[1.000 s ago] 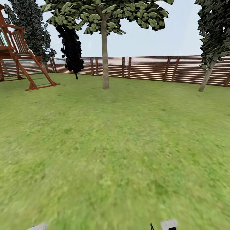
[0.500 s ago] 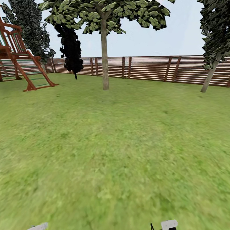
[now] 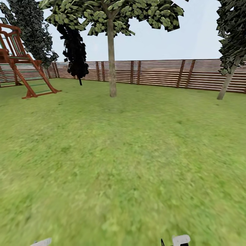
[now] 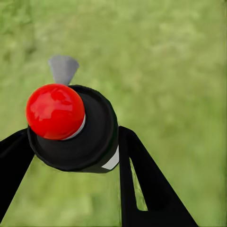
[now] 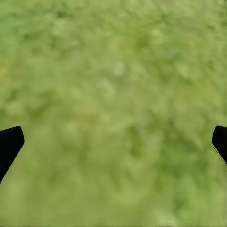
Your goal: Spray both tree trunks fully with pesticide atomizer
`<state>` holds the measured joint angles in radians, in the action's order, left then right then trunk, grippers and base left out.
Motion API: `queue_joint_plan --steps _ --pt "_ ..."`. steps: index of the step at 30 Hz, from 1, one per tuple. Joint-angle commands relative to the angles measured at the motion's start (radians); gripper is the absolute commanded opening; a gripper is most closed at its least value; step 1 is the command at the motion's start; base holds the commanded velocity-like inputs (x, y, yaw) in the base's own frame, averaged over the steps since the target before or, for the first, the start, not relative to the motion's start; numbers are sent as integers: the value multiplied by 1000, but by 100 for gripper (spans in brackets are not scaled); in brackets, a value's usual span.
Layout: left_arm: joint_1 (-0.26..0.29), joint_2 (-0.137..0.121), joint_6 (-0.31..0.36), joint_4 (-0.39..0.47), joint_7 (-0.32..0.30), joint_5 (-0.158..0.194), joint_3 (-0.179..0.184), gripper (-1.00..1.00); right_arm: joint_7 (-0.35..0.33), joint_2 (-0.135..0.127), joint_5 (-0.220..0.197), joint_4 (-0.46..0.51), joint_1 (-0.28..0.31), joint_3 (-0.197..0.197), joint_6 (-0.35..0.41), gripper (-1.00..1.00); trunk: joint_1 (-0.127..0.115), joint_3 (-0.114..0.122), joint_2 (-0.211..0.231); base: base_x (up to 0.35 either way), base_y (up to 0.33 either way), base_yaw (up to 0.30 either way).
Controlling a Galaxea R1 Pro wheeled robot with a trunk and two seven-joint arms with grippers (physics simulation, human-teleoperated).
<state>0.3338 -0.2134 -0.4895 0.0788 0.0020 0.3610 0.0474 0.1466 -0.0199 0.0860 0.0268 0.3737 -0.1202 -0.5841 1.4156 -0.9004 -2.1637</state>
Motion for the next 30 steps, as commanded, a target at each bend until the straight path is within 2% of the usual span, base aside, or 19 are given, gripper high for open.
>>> queue_joint_plan --steps 1,30 --pt "1 0 -3 -1 0 6 5 -100 10 0 9 -1 1 -6 0 100 0 -1 0 339 0 0" --pt "1 0 -4 -1 0 6 5 -100 10 0 9 -1 1 -6 0 100 0 -1 0 339 0 0"
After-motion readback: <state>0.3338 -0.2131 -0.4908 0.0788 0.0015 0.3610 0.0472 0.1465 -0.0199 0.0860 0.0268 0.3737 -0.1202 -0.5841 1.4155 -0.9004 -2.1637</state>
